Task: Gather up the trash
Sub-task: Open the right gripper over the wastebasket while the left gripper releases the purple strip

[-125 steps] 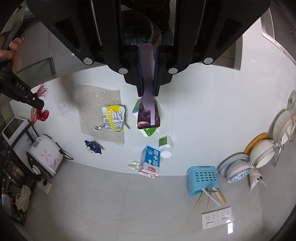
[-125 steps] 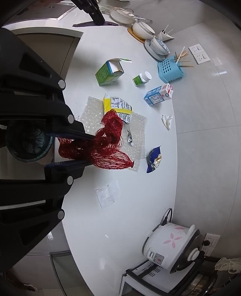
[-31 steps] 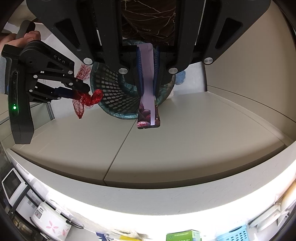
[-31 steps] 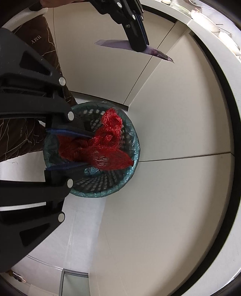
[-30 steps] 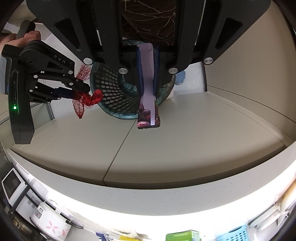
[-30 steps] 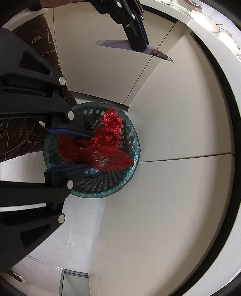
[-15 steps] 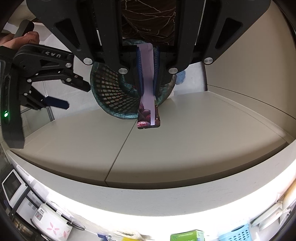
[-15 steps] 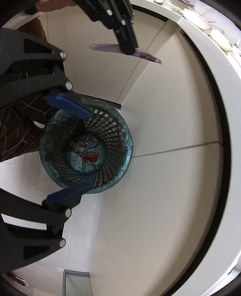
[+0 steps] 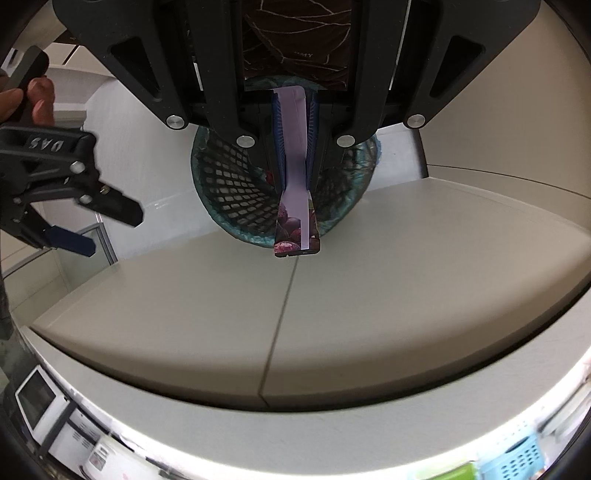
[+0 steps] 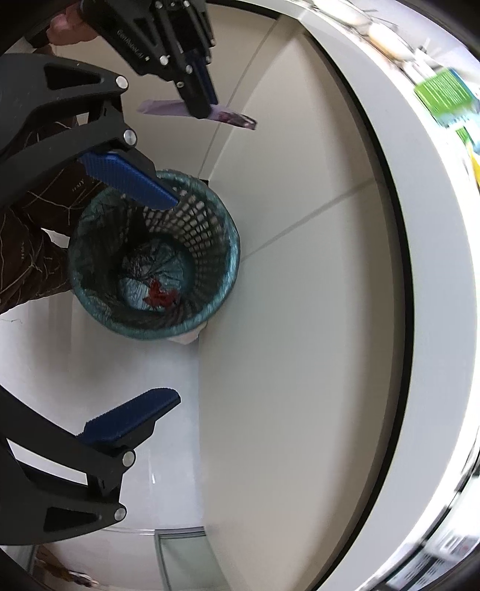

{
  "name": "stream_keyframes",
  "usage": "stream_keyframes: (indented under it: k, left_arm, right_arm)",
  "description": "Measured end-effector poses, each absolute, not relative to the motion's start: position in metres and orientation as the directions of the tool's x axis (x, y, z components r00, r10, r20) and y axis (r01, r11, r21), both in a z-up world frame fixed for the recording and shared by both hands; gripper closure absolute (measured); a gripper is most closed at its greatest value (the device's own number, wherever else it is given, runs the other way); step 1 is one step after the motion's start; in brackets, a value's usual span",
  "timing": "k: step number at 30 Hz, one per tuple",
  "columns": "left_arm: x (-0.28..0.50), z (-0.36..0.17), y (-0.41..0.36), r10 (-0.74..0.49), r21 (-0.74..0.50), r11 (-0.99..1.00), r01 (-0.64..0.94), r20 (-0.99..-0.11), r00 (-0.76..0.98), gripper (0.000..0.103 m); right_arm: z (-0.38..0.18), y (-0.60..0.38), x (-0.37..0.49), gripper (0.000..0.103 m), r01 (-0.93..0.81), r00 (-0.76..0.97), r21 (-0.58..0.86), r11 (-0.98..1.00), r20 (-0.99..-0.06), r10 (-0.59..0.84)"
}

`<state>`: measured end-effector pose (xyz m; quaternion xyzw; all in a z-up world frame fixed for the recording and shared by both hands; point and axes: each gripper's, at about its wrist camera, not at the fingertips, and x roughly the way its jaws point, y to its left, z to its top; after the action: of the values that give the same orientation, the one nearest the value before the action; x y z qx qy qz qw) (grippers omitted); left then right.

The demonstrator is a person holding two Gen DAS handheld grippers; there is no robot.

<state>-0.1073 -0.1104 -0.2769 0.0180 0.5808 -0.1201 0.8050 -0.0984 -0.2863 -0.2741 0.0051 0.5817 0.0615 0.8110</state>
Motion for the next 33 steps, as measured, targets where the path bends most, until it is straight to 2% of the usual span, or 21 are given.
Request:
stream_keyframes:
  k: [14,26,29,31,33]
  left_arm:
    - [-0.107,-0.294,-0.135,-0.199,-0.124,0.95,0.287,-0.947,0.251,0.092]
    - [-0.104,-0.313,-0.149,-0.198,-0.121,0.939,0.322,-0.955,0.22,0.085]
    - [-0.105,-0.316,-0.152,-0.199,-0.123,0.94,0.318,-0.955,0.22,0.074]
    - [-0.107,-0.314,-0.152,-0.199,-0.122,0.943,0.311,-0.952,0.232,0.058]
    - [-0.107,-0.311,-0.149,-0.191,-0.111,0.946,0.304,-0.949,0.251,0.046]
  right_arm:
    - [-0.267,-0.32,-0.116,0.01,-0.011,0.325,0.051,0.999,-0.944,0.051]
    - [-0.272,-0.324,-0.116,0.01,0.004,0.31,0.037,0.999,-0.95,0.034]
    - [-0.271,-0.324,-0.116,0.01,-0.001,0.311,0.036,0.999,-0.95,0.034]
    - [-0.27,-0.323,-0.116,0.01,-0.001,0.311,0.035,0.999,-0.95,0.034]
    - [-0.269,-0.323,-0.116,0.01,0.001,0.312,0.034,0.999,-0.949,0.032]
